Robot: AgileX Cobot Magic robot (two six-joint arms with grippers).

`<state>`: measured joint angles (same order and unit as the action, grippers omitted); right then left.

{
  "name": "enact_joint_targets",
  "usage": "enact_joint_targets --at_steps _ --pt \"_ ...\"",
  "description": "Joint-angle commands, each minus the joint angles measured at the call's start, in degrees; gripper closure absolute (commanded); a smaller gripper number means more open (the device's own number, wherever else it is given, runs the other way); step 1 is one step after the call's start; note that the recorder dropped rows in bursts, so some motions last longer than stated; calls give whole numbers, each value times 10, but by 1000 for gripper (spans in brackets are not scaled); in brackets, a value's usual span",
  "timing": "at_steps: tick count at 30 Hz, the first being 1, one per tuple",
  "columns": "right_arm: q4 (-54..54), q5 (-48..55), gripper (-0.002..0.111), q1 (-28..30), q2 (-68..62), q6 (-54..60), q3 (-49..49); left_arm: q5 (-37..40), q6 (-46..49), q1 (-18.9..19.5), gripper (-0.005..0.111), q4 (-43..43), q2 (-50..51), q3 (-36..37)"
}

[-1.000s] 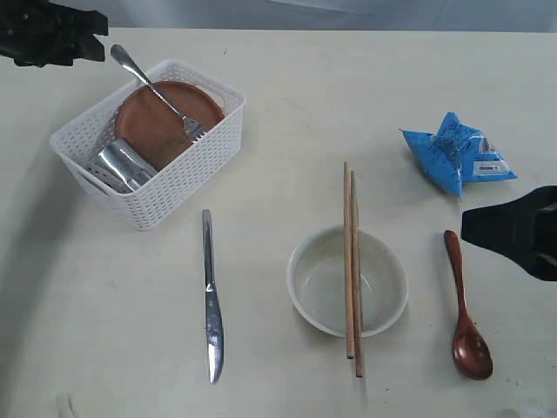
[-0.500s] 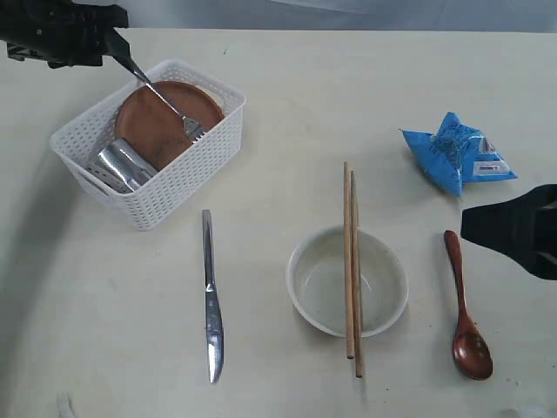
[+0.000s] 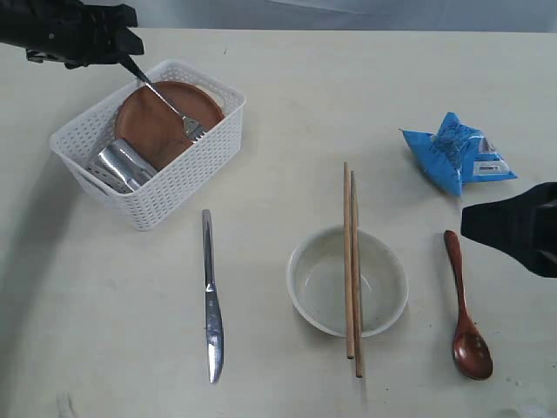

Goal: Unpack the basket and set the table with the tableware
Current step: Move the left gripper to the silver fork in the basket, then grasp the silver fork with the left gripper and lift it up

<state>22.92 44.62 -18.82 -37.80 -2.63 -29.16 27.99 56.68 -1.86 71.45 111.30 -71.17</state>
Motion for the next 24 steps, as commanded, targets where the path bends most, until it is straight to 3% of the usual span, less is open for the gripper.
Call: enact_joint_targets --at_steps 1,13,20,24 --pt "1 -8 74 -1 4 7 -3 25 7 0 61 9 19 -3" --pt "0 -8 74 -1 4 7 -3 24 6 0 62 9 20 -3" --pt "0 -8 74 -1 4 7 -3 23 -13 0 93 14 20 -3" --pt "-1 -8 74 -1 4 7 -3 23 -13 0 104 14 20 -3"
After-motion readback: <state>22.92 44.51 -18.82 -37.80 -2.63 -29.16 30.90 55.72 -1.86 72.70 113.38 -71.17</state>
